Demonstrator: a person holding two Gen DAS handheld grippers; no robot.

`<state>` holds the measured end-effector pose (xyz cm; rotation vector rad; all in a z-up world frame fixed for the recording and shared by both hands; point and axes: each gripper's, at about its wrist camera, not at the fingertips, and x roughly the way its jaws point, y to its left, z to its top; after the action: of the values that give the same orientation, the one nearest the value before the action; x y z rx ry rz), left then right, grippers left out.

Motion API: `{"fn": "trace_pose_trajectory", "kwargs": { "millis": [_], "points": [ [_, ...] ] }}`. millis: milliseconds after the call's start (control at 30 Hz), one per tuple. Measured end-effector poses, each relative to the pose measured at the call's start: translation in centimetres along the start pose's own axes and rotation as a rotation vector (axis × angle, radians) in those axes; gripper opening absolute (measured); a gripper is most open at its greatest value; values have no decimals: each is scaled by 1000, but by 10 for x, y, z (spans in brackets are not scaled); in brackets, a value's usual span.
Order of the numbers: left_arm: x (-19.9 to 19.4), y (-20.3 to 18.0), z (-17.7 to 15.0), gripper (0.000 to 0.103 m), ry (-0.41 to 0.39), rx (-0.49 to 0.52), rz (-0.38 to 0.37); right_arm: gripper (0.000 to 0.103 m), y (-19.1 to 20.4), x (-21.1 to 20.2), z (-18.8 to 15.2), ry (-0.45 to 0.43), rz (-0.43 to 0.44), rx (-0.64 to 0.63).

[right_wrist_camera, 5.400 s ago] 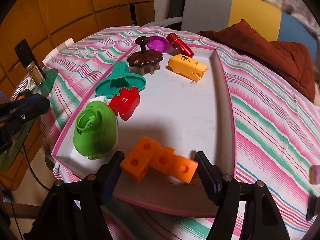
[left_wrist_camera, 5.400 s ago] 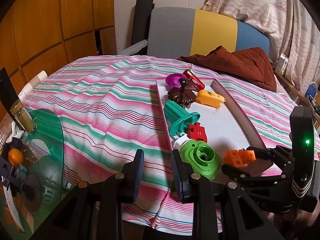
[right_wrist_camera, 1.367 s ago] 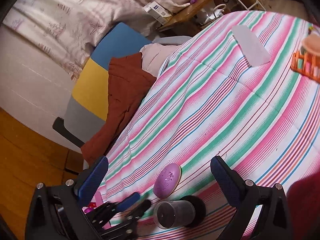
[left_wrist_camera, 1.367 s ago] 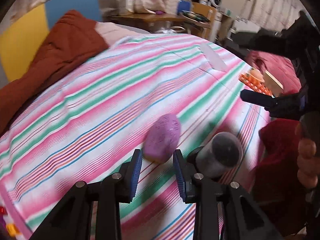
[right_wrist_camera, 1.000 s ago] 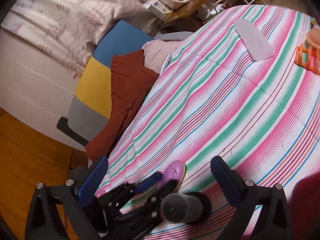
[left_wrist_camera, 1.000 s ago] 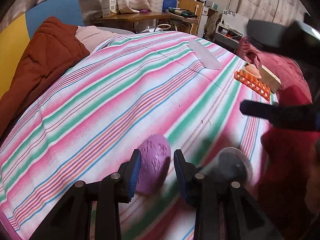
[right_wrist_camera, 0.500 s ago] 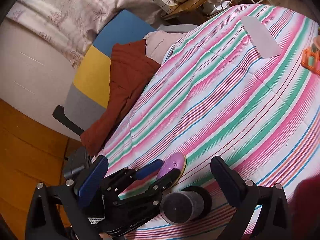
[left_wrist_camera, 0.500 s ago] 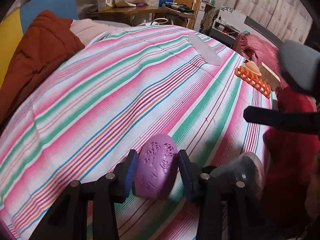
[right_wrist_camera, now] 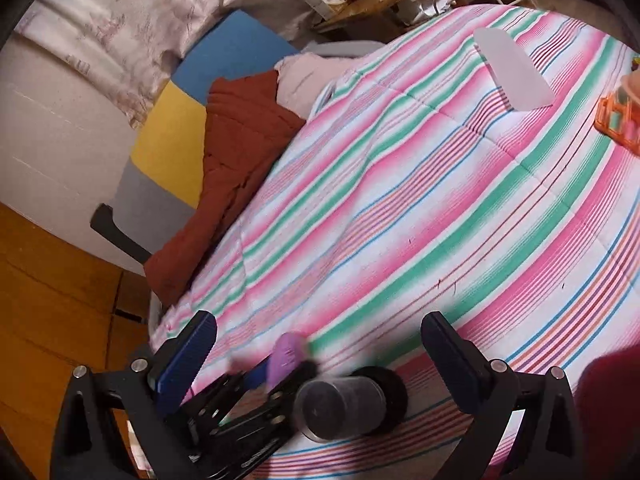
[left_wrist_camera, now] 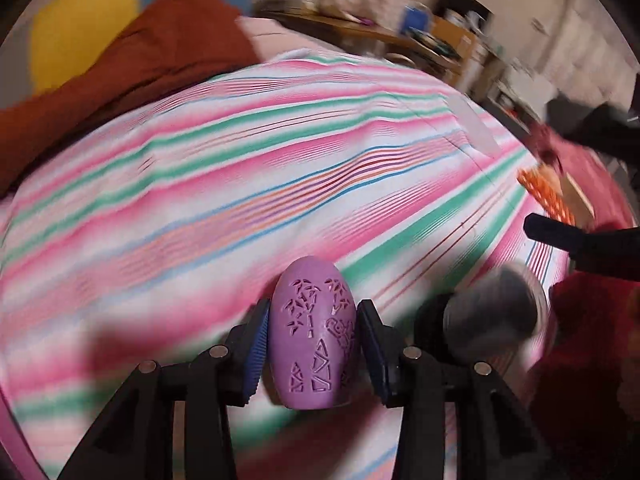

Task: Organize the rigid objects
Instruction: 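Grasp the purple egg with the left tool while the right tool approaches the dark cup, then grasp the dark cup with the right tool while the left tool lifts the purple egg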

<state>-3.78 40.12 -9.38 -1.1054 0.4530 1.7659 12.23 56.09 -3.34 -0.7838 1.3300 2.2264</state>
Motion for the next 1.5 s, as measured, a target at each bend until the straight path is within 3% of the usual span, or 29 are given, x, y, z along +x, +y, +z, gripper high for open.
{"fn": "trace_pose_trajectory", "kwargs": {
  "millis": [133, 333, 500, 633, 967, 1000, 1033, 1100, 1367, 1500],
  "points": [
    [-25, 8, -39, 43, -47, -79, 38, 103, 8, 11, -5, 65, -29, -56],
    [-47, 2, -79, 42, -95, -85, 97, 103, 19, 23, -14, 127, -65, -151],
    [-43, -3, -86, 42, -142, -64, 118, 101, 30, 29, -25, 148, -117, -265],
    [-50, 4, -94, 42, -165, -79, 113, 86, 38, 37, -34, 177, -169, -341],
    [-52, 4, -96, 42, -186, -84, 119, 85, 38, 43, -46, 222, -242, -408],
    [-51, 3, -97, 42, -189, -84, 119, 79, 40, 49, -49, 235, -271, -426],
    [-50, 3, -96, 42, -190, -84, 120, 59, 40, 53, -51, 255, -297, -445],
    [-51, 3, -96, 42, -193, -84, 121, 45, 42, 63, -57, 277, -378, -505],
    [-52, 3, -99, 42, -197, -90, 120, 45, 44, 64, -56, 269, -375, -540],
    [-55, 3, -100, 42, -195, -92, 124, 45, 61, 73, -58, 231, -400, -647]
  ]
}}
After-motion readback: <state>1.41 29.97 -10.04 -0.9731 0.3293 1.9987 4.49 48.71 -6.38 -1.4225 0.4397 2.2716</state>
